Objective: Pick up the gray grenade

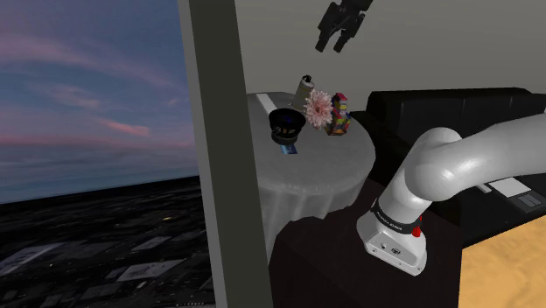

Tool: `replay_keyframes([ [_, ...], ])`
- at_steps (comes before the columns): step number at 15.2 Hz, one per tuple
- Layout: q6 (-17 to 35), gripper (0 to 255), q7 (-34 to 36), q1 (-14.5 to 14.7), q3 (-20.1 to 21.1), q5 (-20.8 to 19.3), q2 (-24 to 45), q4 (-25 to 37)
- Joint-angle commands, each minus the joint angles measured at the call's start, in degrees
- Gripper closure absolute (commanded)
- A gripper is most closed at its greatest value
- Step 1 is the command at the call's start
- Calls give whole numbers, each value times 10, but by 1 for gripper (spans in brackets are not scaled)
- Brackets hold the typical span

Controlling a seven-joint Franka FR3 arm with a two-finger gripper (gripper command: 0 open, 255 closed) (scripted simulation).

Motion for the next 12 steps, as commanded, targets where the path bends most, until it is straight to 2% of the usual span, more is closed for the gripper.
replay_keyframes([
  [1,0,0,0,0,0,0,0,0],
  [12,109,0,-93,-22,-98,-24,155,22],
])
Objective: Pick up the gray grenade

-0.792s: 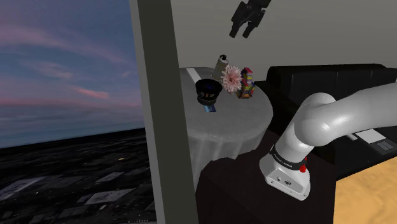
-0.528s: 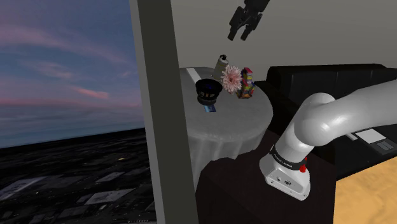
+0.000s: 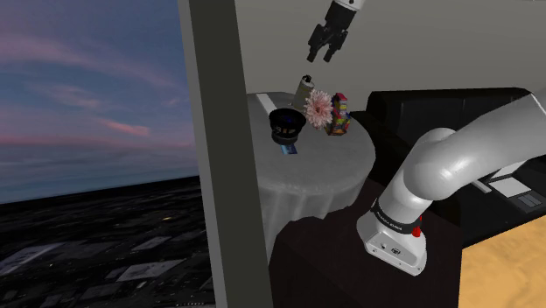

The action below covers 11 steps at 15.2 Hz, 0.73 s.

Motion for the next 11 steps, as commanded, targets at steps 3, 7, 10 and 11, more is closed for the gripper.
replay_keyframes([
  [3,36,0,-34,-4,-34,3,68,24],
  [7,65,0,-73,-7,-69,17,142,59],
  [10,81,0,-105,-10,-94,35,201,91],
  [11,86,0,-116,-12,-101,43,222,104],
])
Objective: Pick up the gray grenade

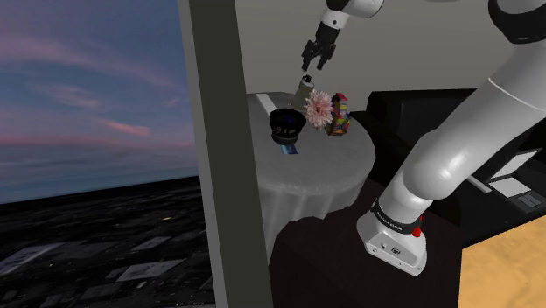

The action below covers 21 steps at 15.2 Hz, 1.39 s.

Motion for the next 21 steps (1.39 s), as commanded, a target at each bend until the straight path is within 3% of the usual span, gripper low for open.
replay_keyframes([
  [1,12,0,-24,-4,-16,17,44,24],
  [6,21,0,-74,-20,-40,61,140,89],
  [15,75,0,-89,-21,-38,76,157,50],
  [16,75,255,-89,-21,-38,76,157,50],
  [21,75,255,-89,-21,-38,76,158,50],
])
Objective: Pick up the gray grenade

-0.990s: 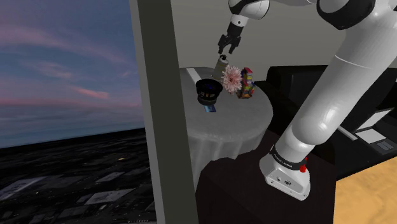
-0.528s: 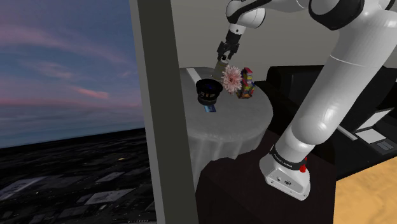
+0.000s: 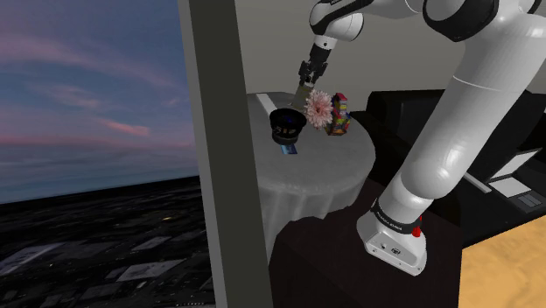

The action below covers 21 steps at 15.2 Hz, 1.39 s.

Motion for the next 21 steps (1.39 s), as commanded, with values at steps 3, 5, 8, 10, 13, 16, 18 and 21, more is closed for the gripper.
replay_keyframes([
  [3,0,255,0,0,0,0,0,0],
  [5,-7,255,2,0,0,-3,-3,5],
  [8,-29,255,9,1,-1,-9,-10,20],
  [10,-43,255,12,1,-1,-12,-15,31],
  [13,-64,255,17,1,-1,-17,-20,48],
  [16,-86,255,22,1,-1,-21,-25,66],
  [18,-101,255,25,1,-2,-23,-27,79],
  [21,-109,255,26,1,-2,-24,-28,87],
])
